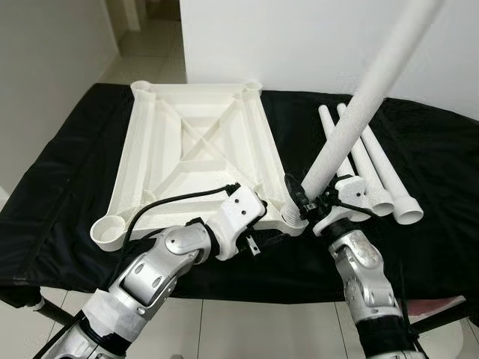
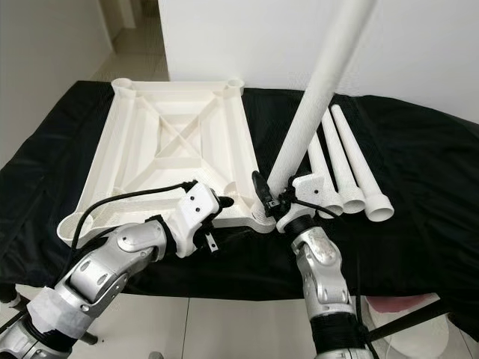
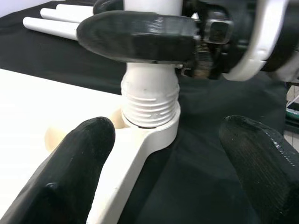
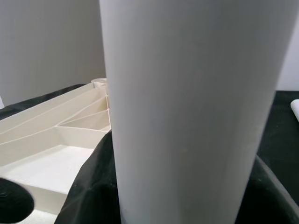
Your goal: Building children table
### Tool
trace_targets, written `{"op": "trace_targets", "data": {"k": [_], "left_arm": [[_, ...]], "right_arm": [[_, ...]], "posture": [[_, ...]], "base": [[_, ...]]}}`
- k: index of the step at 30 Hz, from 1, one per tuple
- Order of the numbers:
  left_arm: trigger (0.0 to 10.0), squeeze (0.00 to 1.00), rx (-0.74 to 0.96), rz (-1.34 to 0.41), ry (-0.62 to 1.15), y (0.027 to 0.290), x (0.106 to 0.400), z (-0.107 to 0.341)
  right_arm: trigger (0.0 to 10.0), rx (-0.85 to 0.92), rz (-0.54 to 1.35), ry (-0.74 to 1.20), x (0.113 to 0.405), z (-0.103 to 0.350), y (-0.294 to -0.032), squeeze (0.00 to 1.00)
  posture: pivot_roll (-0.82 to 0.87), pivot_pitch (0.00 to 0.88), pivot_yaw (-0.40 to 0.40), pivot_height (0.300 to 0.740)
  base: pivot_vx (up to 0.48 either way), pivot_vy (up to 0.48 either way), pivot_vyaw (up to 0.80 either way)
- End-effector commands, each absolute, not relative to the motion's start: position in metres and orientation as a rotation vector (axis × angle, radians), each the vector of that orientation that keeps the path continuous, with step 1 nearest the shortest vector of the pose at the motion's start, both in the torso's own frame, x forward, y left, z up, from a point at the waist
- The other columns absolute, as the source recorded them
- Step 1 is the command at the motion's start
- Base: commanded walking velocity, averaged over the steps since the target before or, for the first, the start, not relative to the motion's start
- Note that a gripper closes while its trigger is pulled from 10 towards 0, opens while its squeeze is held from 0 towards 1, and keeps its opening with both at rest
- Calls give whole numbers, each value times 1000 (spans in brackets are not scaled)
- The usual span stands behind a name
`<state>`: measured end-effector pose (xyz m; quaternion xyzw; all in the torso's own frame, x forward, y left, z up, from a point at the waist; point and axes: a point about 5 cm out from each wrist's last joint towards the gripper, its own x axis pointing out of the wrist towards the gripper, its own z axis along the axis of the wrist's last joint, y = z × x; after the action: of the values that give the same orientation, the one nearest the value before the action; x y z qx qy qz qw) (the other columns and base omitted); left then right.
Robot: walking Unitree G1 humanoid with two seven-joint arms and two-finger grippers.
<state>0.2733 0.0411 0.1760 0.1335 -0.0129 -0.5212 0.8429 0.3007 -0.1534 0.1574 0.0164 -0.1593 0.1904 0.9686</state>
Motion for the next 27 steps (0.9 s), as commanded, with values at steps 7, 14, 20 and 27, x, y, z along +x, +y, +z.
{"op": "trace_targets", "data": {"k": [7, 14, 20, 27], "left_arm": [[10000, 0, 288, -1166, -10, 41, 270, 176], [10000, 0, 290, -1164, -15, 40, 272, 177], [10000, 0, 291, -1161, -22, 39, 273, 177], [10000, 0, 272, -1142, -32, 42, 277, 182]], "right_arm": [[10000, 38, 360, -158, 298, 127, -155, 0], [10000, -61, 377, -45, 310, 120, -155, 0], [10000, -91, 432, -61, 313, 126, -153, 0], [10000, 27, 446, -218, 309, 151, -152, 0]], "posture": [[66, 125, 3, 740], [61, 114, 2, 740], [63, 104, -5, 740], [64, 86, -13, 740]], "base": [[0, 0, 0], [0, 0, 0], [0, 0, 0], [0, 0, 0]]}}
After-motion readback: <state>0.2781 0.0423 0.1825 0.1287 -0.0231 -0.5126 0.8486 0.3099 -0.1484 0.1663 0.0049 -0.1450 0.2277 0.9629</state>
